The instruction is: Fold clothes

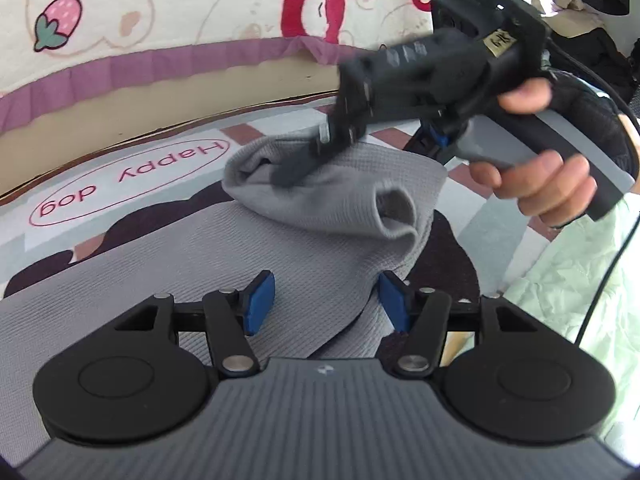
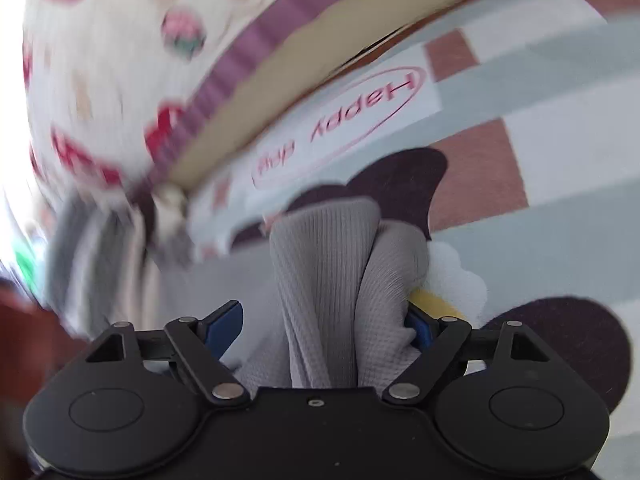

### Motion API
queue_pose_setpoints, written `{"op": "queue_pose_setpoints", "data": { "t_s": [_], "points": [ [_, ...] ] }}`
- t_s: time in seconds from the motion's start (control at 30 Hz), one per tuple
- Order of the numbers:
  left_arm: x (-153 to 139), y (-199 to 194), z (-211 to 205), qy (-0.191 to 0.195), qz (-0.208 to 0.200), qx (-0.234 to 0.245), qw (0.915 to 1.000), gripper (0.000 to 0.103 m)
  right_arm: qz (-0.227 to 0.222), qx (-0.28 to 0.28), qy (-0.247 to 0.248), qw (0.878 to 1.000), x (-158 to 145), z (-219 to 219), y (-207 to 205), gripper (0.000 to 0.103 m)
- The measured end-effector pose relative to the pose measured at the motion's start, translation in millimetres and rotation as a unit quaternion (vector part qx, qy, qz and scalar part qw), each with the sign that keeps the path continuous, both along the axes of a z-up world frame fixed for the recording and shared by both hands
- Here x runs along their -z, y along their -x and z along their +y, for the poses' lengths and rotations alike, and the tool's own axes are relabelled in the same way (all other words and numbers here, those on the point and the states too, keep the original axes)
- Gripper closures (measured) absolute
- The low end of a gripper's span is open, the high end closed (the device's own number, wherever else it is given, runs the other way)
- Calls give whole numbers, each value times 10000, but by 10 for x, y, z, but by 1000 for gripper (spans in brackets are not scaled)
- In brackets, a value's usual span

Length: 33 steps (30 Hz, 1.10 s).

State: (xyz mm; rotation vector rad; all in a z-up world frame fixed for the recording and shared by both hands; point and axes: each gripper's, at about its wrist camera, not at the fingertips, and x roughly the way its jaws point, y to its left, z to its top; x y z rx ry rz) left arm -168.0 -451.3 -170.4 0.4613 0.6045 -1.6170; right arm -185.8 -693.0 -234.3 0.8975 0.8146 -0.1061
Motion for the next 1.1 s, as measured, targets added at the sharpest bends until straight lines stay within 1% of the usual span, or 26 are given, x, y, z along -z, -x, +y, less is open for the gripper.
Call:
{"op": "queue_pose_setpoints", "data": {
  "t_s": [0.03,0.1,0.13,0.17,0.2,0.23,0.27,0.33,0.4,0.43,0.47,0.5,0.53,0.57,0.6,0.67,0.7,0.73,0.77,0.8,0.83,0.93,0.97,1.0,1.03,1.1],
  "points": [
    [4,6,9,-1,-32,-48,10000,46,183,-167,372,9990,-8,78,-51,16],
    [14,18,26,-5,-99,-146,9998,46,524,-384,1281,9896,10,261,-171,17],
    [22,21,35,-8,-168,-250,9995,46,506,-410,1639,9843,20,325,-200,16],
    [31,17,45,-4,-224,-320,9992,46,487,-434,1995,9777,29,388,-229,20],
    [39,13,56,1,-276,-388,9989,46,417,-355,2218,9735,24,411,-233,32],
    [37,0,71,19,-267,-427,9987,46,237,-141,2245,9741,-24,387,-193,46],
    [17,-12,87,33,-245,-458,9986,46,-1,110,2197,9755,-95,350,-136,72],
    [-49,-38,148,101,-231,-494,9985,46,-729,503,1920,9774,-272,304,73,74],
    [-106,-76,187,162,-128,-509,9985,46,-1168,874,1718,9743,-392,260,304,77],
    [-126,-96,194,166,-57,-520,9985,46,-1133,1090,1714,9726,-389,208,396,77],
    [-128,-113,177,128,12,-573,9983,46,-921,1331,1775,9707,-340,131,469,76],
    [-117,-135,157,77,83,-624,9980,46,-623,1602,1777,9689,-263,26,541,65],
    [-103,-152,135,1,138,-668,9977,46,-248,1899,1725,9662,-161,-104,611,62],
    [-95,-162,130,-95,156,-709,9973,46,127,2191,1670,9612,-59,-233,682,62],
    [-101,-179,157,-146,177,-680,9974,46,272,2235,1691,9595,-42,-264,710,62],
    [-113,-215,213,-249,218,-625,9975,46,153,1889,1873,9638,-157,-153,691,62],
    [-137,-258,256,-285,219,-619,9974,46,94,1715,1964,9654,-214,-98,681,60],
    [-162,-302,299,-322,219,-613,9974,46,34,1540,2053,9665,-272,-42,672,57],
    [-187,-347,342,-359,218,-612,9972,46,-25,1364,2141,9672,-329,13,662,51],
    [-215,-420,385,-421,192,-711,9964,46,-62,1121,2263,9676,-366,100,619,47],
    [-243,-495,428,-484,164,-813,9954,46,-64,846,2384,9675,-363,211,546,46],
    [-314,-825,573,-789,-41,-1373,9874,46,379,493,2664,9618,-226,476,241,50],
    [-345,-1001,672,-839,-98,-1729,9813,46,552,400,2756,9589,-176,561,134,58],
    [-375,-1177,770,-888,-156,-2083,9739,46,580,229,2833,9570,-177,680,10,59],
    [-405,-1354,870,-933,-204,-2436,9652,46,480,-11,2896,9559,-224,827,-129,59],
    [-429,-1770,1132,-897,61,-3116,9459,46,278,-492,3016,9518,-317,1123,-407,59]
  ]
}}
